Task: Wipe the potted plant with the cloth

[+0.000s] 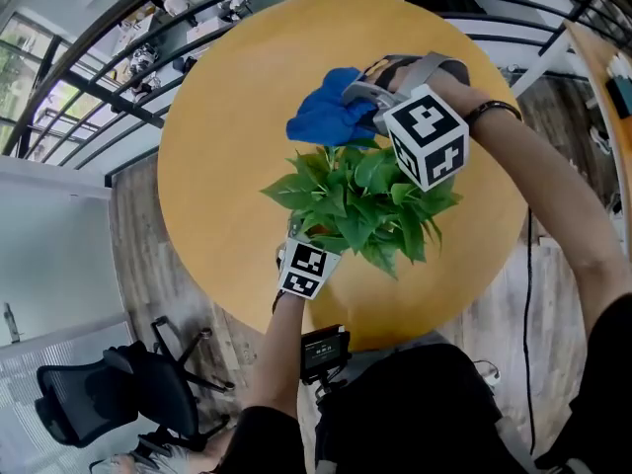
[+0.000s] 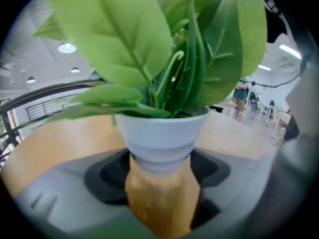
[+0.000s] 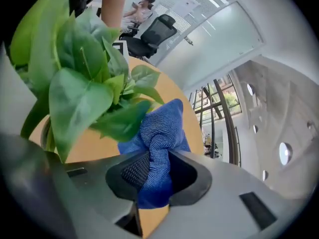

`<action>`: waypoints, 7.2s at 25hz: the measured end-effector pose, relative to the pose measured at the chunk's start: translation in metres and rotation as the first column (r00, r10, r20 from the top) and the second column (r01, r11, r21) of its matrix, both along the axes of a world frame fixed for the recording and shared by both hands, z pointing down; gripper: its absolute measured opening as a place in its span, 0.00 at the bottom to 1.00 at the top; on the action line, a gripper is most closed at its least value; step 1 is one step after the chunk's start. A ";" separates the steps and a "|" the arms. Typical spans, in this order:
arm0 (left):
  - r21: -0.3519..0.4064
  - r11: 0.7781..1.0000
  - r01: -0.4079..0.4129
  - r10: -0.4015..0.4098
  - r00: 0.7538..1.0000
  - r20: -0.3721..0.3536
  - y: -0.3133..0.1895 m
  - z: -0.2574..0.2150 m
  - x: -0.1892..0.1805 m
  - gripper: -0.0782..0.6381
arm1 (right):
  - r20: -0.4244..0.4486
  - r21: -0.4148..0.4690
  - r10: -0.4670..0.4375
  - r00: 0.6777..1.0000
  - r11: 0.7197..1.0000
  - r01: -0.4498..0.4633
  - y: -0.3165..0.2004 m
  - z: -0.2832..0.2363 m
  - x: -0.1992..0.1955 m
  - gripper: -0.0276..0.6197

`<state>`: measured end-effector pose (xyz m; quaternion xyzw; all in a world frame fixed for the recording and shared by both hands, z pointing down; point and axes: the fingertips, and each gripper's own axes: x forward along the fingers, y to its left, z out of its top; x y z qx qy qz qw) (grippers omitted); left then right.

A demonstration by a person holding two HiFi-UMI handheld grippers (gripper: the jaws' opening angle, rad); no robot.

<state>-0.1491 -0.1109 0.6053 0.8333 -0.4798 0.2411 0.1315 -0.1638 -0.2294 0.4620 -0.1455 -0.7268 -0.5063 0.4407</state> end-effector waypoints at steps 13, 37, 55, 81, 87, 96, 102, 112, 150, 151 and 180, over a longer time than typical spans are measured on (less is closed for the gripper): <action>-0.007 1.000 0.001 -0.001 1.000 0.001 0.001 0.000 0.000 0.63 | -0.039 -0.234 0.507 0.861 0.833 -0.501 -0.011 0.093 0.186 0.20; -0.007 1.000 0.002 -0.002 1.000 0.014 0.002 0.000 -0.001 0.63 | 0.311 -0.685 0.774 0.551 0.585 -0.435 0.147 -0.039 0.186 0.20; -0.008 1.000 0.004 -0.004 1.000 0.016 0.002 -0.002 0.001 0.63 | 0.354 -0.873 0.883 0.308 0.430 -0.230 0.153 -0.106 0.217 0.20; -0.009 1.000 -0.001 0.001 1.000 0.017 0.001 -0.002 0.000 0.62 | 0.170 -0.778 0.943 0.287 0.308 -0.548 0.164 -0.005 0.261 0.20; -0.009 1.000 0.004 -0.004 1.000 0.017 0.001 -0.002 0.000 0.62 | 0.428 -0.826 0.867 0.254 0.490 -0.279 0.159 -0.133 0.213 0.20; -0.010 1.000 0.008 -0.008 1.000 0.028 0.003 0.000 -0.006 0.62 | 0.320 -0.693 0.716 0.620 0.623 -0.362 0.220 -0.044 0.123 0.20; -0.009 1.000 0.000 0.000 1.000 0.019 0.001 -0.001 0.000 0.62 | 0.105 -0.688 0.730 0.676 0.544 -0.481 0.245 0.042 0.148 0.20; -0.011 1.000 0.004 -0.003 1.000 0.021 0.002 0.000 -0.001 0.62 | 0.068 -0.585 0.928 0.366 0.334 -0.739 0.156 0.065 0.272 0.20; -0.015 1.000 0.009 -0.008 1.000 0.021 0.003 0.000 0.000 0.62 | 0.408 -0.611 0.789 0.459 0.610 -0.505 0.152 -0.063 0.171 0.20; -0.015 1.000 0.008 -0.008 1.000 0.021 0.003 0.000 -0.001 0.62 | 0.366 -0.595 0.787 0.497 0.608 -0.525 0.159 -0.040 0.165 0.20; -0.005 1.000 0.012 -0.012 1.000 0.021 0.000 -0.001 -0.001 0.61 | 0.230 -0.620 0.714 0.661 0.632 -0.466 0.223 0.014 0.145 0.20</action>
